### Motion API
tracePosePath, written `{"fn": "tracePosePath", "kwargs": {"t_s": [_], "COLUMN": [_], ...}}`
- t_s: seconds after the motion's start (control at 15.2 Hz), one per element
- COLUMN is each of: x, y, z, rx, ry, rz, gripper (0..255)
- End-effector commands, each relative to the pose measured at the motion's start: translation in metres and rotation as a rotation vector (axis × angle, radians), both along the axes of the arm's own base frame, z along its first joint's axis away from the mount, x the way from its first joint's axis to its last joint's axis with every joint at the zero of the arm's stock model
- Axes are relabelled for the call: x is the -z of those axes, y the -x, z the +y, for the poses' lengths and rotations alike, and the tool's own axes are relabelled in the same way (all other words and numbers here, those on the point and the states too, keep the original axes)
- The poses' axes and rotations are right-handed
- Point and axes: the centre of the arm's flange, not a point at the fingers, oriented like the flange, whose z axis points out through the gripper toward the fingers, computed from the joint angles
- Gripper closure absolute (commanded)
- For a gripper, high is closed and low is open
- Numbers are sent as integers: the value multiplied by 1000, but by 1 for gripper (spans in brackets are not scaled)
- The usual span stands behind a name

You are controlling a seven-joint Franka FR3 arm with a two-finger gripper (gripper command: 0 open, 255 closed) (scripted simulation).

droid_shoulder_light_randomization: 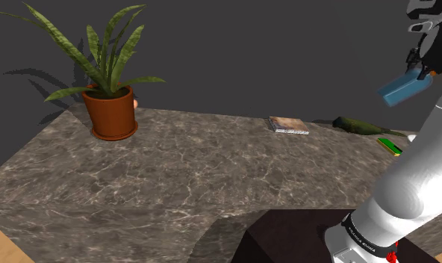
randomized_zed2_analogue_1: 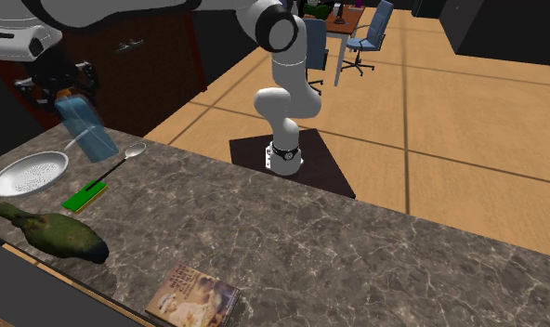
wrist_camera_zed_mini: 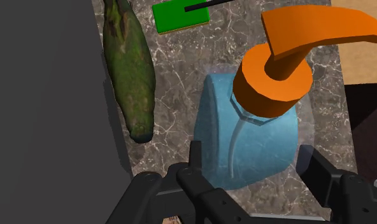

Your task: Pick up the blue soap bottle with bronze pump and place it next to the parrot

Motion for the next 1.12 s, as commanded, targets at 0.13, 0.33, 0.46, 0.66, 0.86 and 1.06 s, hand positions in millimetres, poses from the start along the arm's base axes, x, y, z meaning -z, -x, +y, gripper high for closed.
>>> {"fn": "tracePosePath", "kwargs": {"t_s": [0.13,0.33,0.46,0.66,0.86,1.06], "x": [3,19,29,45,61,77], "y": [23,23,23,23,23,23], "z": [-27,-27,-27,-27,-27,-27], "rx": [-3,-3,-3,-3,-3,-3], "ry": [0,0,0,0,0,0], "rz": [0,0,0,0,0,0], "gripper": [255,255,255,255,255,255]}}
